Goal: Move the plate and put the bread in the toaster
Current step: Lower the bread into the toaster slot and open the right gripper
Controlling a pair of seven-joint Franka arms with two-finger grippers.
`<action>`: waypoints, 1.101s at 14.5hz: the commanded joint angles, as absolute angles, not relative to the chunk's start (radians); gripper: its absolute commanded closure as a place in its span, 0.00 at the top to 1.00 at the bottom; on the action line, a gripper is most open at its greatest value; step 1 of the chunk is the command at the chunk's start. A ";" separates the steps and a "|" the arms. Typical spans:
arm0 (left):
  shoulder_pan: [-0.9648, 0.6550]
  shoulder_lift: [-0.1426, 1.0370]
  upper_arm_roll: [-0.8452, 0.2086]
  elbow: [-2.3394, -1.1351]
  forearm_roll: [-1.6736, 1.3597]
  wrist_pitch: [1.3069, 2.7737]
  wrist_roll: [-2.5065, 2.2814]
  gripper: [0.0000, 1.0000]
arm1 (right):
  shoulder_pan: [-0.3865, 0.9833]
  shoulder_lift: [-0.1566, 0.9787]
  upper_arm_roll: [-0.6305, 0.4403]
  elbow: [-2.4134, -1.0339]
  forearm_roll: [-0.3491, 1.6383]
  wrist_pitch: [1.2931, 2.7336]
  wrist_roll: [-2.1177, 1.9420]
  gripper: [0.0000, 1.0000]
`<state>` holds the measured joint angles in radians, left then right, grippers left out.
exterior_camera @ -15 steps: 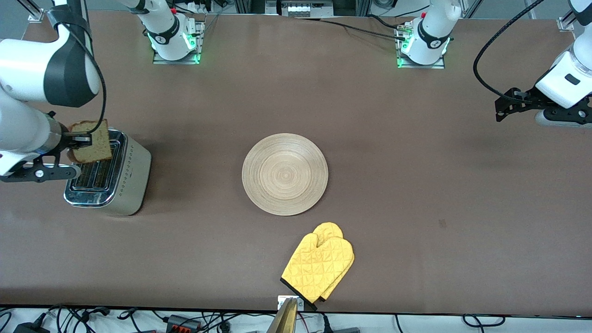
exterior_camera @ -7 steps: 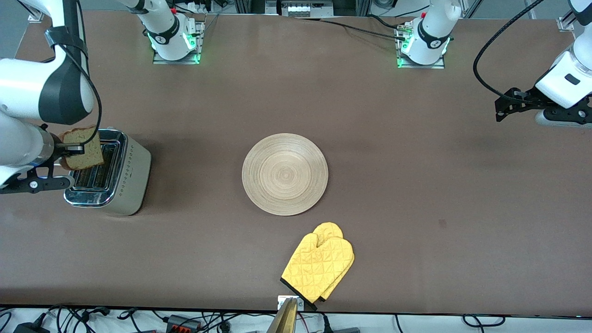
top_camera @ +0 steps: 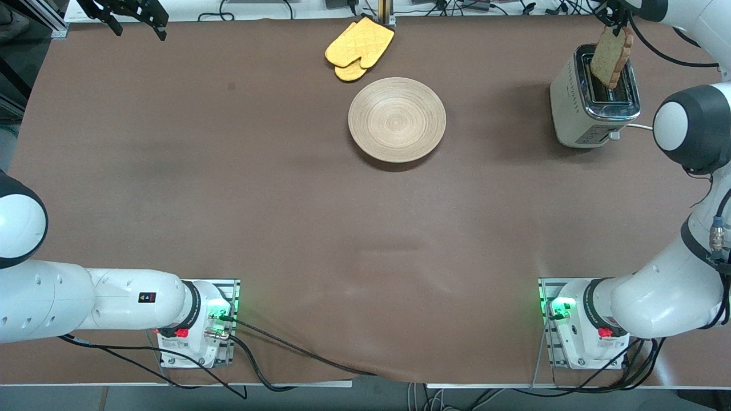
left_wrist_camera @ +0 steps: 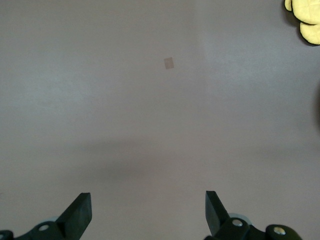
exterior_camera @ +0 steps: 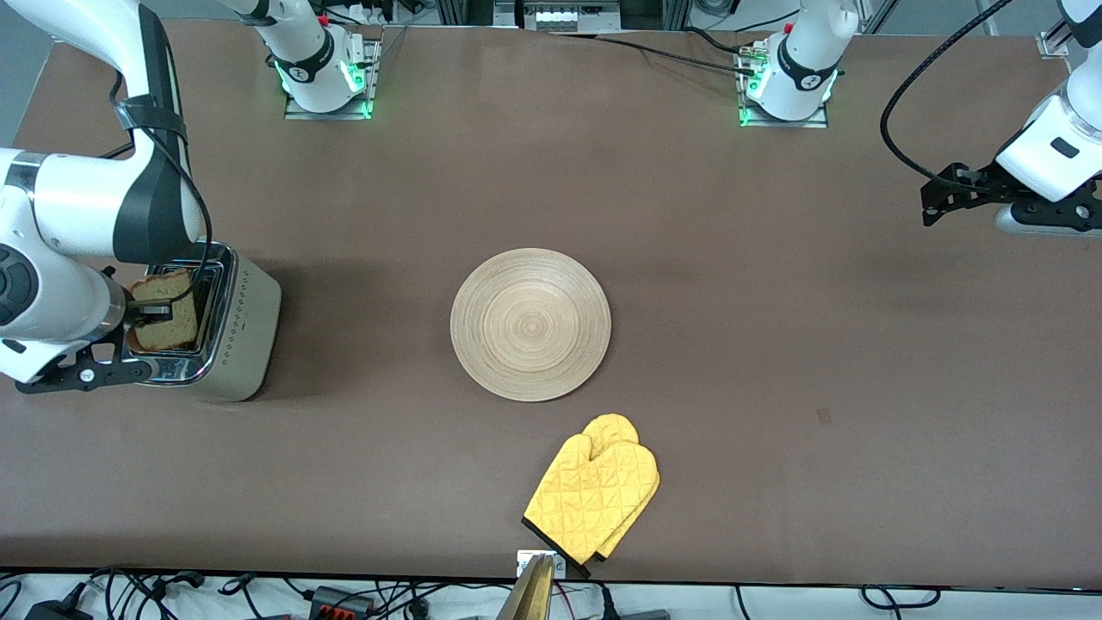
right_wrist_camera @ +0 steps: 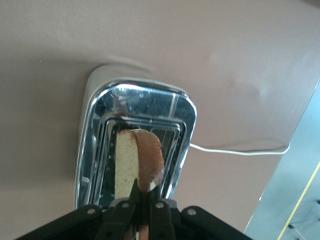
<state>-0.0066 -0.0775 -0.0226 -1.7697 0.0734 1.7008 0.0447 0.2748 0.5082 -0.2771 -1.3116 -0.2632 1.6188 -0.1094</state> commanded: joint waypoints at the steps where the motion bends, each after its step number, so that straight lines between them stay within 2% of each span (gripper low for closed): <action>1: -0.006 -0.071 -0.026 -1.746 0.081 1.677 0.035 1.00 | 0.265 0.543 -0.275 -1.281 -0.272 1.666 -0.092 0.00; 16: -0.005 -0.071 -0.018 -1.743 0.078 1.666 0.043 1.00 | 0.270 0.532 -0.275 -1.324 -0.268 1.631 0.020 0.00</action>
<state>-0.0056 -0.0775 -0.0190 -1.7690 0.0734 1.6867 0.0447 0.2733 0.5378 -0.2783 -1.3126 -0.2632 1.6333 0.0017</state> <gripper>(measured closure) 0.000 0.921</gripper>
